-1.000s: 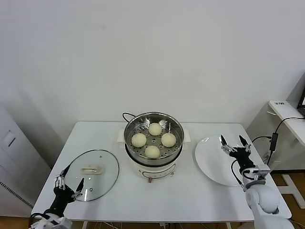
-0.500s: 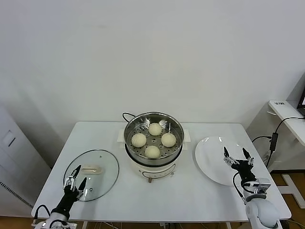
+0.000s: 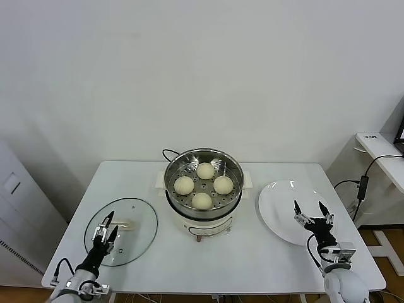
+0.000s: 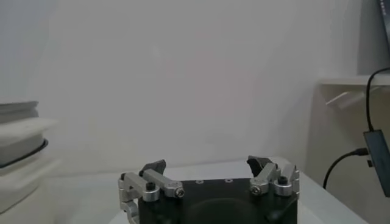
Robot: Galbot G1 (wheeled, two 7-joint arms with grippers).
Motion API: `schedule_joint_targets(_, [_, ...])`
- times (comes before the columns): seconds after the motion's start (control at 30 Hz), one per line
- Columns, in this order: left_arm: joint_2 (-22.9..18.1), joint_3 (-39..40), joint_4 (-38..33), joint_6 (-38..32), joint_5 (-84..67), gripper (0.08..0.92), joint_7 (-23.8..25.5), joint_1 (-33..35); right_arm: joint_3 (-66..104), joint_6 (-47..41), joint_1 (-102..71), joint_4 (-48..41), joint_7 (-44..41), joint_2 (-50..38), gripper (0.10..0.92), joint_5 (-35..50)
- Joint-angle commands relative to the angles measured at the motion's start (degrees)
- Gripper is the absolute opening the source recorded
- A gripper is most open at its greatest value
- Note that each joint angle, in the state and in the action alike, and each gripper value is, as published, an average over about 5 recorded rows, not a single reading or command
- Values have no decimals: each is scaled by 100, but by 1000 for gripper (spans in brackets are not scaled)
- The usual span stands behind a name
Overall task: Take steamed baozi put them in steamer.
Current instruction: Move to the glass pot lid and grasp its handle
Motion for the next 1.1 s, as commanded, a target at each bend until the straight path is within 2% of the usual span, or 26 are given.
schedule_joint_targets(0.03, [-87,102,318,-65,307,823,58,-342,42,43,-39,-30,-77,31,823,-53])
schedule_joint_targets(0.73, [-305,110,720,-33,176,812,66,-721,106,91,-135,-8,-91,66,823,-47])
schedule_joint_targets(0.83, [-333,110,729,-47,130,752,61,-723,125,90,-142,3,-90,73,823,-47])
schedule_joint_targets(1.1, [-336,81,580,-139,-17,519,6,-671,129,74,-139,14,-91,93,823,-55])
